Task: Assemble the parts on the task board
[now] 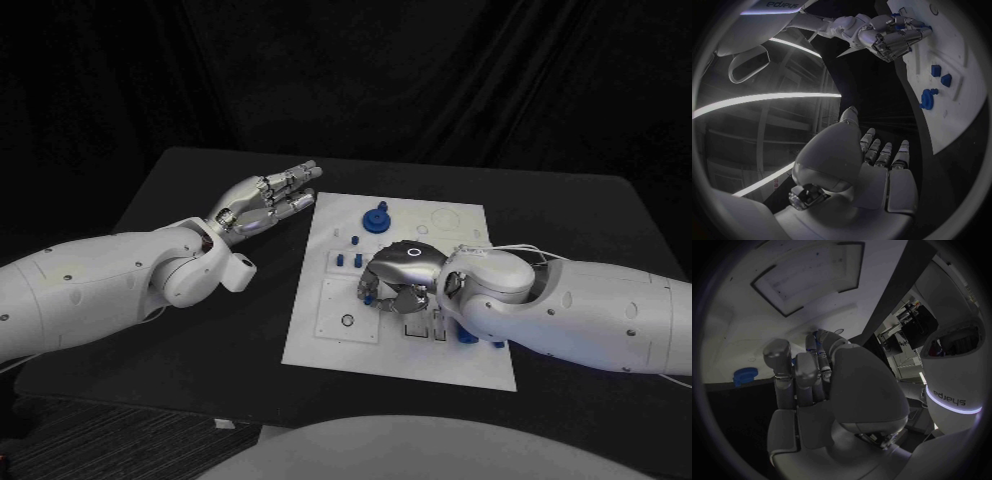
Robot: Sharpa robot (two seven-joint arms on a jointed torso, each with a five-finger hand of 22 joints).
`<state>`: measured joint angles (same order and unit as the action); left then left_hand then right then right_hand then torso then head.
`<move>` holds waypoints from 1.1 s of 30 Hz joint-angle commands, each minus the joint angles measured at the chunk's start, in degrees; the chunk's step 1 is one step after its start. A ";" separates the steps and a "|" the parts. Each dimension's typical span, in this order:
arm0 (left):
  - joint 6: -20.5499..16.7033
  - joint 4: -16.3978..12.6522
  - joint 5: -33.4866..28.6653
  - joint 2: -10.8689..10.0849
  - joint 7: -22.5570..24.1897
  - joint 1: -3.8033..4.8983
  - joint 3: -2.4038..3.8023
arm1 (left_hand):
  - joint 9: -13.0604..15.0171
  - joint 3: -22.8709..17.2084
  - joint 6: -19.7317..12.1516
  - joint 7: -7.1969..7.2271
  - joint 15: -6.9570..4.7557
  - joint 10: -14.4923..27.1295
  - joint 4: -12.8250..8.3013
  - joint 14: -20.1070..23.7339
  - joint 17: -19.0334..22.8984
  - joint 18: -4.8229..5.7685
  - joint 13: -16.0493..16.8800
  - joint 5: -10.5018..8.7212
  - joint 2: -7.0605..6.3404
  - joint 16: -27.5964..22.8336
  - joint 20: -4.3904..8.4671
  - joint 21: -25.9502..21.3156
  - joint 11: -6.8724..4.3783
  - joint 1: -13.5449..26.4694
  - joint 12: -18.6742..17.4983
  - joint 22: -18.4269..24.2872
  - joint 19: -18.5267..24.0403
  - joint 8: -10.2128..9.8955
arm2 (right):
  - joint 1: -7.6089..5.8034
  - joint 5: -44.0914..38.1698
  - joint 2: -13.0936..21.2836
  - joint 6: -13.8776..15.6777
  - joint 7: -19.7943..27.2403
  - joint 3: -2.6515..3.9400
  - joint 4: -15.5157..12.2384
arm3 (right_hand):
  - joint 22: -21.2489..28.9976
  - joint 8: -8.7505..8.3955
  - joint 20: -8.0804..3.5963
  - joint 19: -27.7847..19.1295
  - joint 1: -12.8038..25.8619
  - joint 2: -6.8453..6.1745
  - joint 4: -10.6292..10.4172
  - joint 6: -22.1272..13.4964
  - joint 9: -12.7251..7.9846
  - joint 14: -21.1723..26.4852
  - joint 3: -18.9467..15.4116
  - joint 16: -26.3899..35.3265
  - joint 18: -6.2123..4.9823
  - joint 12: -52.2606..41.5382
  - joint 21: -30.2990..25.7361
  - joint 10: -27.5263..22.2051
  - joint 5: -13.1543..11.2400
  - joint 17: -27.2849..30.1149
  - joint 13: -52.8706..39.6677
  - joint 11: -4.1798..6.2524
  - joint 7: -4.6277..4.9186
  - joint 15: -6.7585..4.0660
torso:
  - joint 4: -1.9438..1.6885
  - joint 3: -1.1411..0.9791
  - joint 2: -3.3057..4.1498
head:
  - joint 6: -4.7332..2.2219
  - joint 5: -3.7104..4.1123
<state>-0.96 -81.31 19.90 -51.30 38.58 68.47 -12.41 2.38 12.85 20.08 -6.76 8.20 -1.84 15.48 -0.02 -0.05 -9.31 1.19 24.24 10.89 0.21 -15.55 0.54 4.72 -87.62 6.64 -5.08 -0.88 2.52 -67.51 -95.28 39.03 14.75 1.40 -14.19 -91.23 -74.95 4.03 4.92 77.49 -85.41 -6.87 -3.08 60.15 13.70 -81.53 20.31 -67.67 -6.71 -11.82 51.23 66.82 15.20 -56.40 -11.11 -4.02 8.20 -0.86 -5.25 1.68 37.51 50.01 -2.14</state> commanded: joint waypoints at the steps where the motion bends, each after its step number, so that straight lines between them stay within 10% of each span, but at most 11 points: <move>1: 0.81 -0.03 -0.38 0.17 0.47 -0.10 0.05 | 0.09 -0.19 0.49 0.00 0.49 0.02 -0.25 0.02 0.05 -1.07 0.07 0.32 -0.04 -0.21 -0.50 0.31 0.58 -0.70 0.36 -0.17 -0.03 0.32 | 0.19 -0.45 -0.15 -1.00 -1.13 0.02 0.10 | -6.07 -0.47 0.31 -0.36 0.21 -0.51 -0.14 -0.81 -0.26 0.07 -0.13 0.38 0.00 0.45 -0.62 -0.51 -0.30 0.12 0.06 -0.20 0.04 0.40 | 0.01 0.01 -0.01 | -0.01 0.01; 10: 0.90 0.10 -0.38 0.21 0.39 -0.12 0.05 | 0.14 -0.23 0.88 -0.09 0.57 0.01 -0.30 0.02 0.05 -1.08 0.07 0.35 -0.01 -0.21 -0.52 0.33 0.66 -0.81 0.37 -0.24 -0.06 0.41 | 0.20 -0.45 0.02 0.07 -1.88 0.02 -0.05 | -5.84 -0.57 0.80 -0.88 1.58 -1.42 -1.16 -5.72 -2.26 0.53 -0.49 0.60 -0.16 0.63 -1.52 -2.10 -2.48 0.45 0.05 -0.53 0.60 0.78 | 0.01 0.05 0.00 | -0.01 -0.03; 13: 0.88 0.12 -0.38 0.14 0.37 -0.13 0.05 | 0.16 -0.24 1.10 -0.13 0.59 0.01 -0.33 0.02 0.05 -1.08 0.07 0.36 0.00 -0.21 -0.53 0.34 0.70 -0.85 0.37 -0.25 -0.07 0.46 | 0.19 -0.45 0.60 1.53 -2.82 0.02 -0.41 | -4.48 -0.24 0.88 -3.54 3.18 -2.85 -2.02 -12.89 -4.45 2.75 -2.34 2.83 -1.14 3.31 -7.48 -10.33 -5.25 3.18 0.77 -1.63 -2.07 0.84 | -0.02 0.05 -0.01 | -0.01 0.00; 19: 0.75 0.17 -0.39 -0.02 0.33 -0.14 0.05 | 0.16 -0.24 1.10 -0.13 0.59 0.01 -0.33 0.02 0.05 -1.08 0.07 0.36 0.00 -0.21 -0.53 0.34 0.70 -0.85 0.37 -0.25 -0.07 0.46 | -0.61 -0.45 3.20 6.42 -3.79 0.04 -2.22 | -2.77 -0.33 1.91 -9.25 1.22 -2.63 -4.90 -20.42 -7.52 9.34 -10.29 5.94 -2.34 0.01 -17.92 -25.30 -6.47 8.65 -1.62 -2.97 -3.20 1.84 | 0.02 0.01 -0.04 | -0.01 0.16; 27: 0.40 0.09 -0.39 -0.47 0.47 -0.15 0.04 | 0.12 -0.11 0.86 0.06 0.62 0.09 -0.25 0.02 0.05 -1.07 0.02 0.25 -0.11 -0.21 -0.47 0.28 0.36 -0.77 0.12 0.09 -0.02 0.43 | -4.91 -0.35 9.83 8.44 -5.19 0.04 -5.94 | -4.20 1.10 1.92 -4.86 -2.57 -4.50 -13.13 -13.93 -7.45 6.10 -13.26 2.36 -1.39 -2.74 -11.21 -30.19 -6.05 6.31 -0.13 -3.16 -1.02 1.52 | 0.08 -0.02 -0.13 | -0.01 0.57; 29: 0.21 0.10 -0.39 -0.52 0.59 -0.15 0.04 | -0.53 0.21 -4.67 3.59 0.64 0.38 0.06 0.02 0.05 -1.00 -0.15 0.17 -0.19 -0.21 -0.27 0.23 -2.10 -0.61 -1.06 0.40 0.02 -0.67 | -5.72 -0.07 11.68 8.06 -5.64 0.04 -6.53 | -4.45 0.73 1.76 -4.20 -2.75 -4.70 -13.71 -14.24 -7.73 5.54 -13.62 1.92 -1.28 -2.62 -10.00 -30.43 -6.18 5.80 0.54 -2.90 -0.67 1.45 | 0.11 0.00 -0.15 | -0.02 0.59; 33: -0.01 0.23 -0.39 -0.45 0.83 -0.15 0.04 | -1.40 0.41 -13.80 10.45 0.67 0.18 0.12 0.02 0.05 -0.99 -0.20 0.33 -0.14 -0.21 -0.23 0.22 -0.44 -0.92 -1.79 0.64 -0.02 -1.58 | -6.35 0.60 14.12 7.74 -6.06 0.02 -6.59 | -4.49 0.20 1.57 -3.83 -2.17 -5.04 -13.80 -15.77 -8.26 5.12 -14.07 1.84 -1.26 -2.39 -9.77 -30.68 -6.86 5.84 1.44 -2.68 -0.39 1.25 | 0.10 0.02 -0.11 | -0.30 0.93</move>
<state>-0.78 -81.04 19.89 -51.86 38.36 68.40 -12.42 1.14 12.94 7.64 2.59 8.62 -1.63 15.57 -0.03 -0.10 -9.30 1.04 24.24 10.89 0.21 -15.76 0.54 3.92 -88.06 5.24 -4.52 -1.09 1.11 -73.77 -95.13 52.84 21.05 -2.52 -14.15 -97.64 -74.92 4.36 6.55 73.41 -87.69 -11.53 -16.82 44.68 5.50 -76.03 6.43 -65.71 -8.53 -14.40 41.43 36.38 8.52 -50.66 -9.80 -6.72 7.72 0.31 -5.17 1.67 37.38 49.87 -1.41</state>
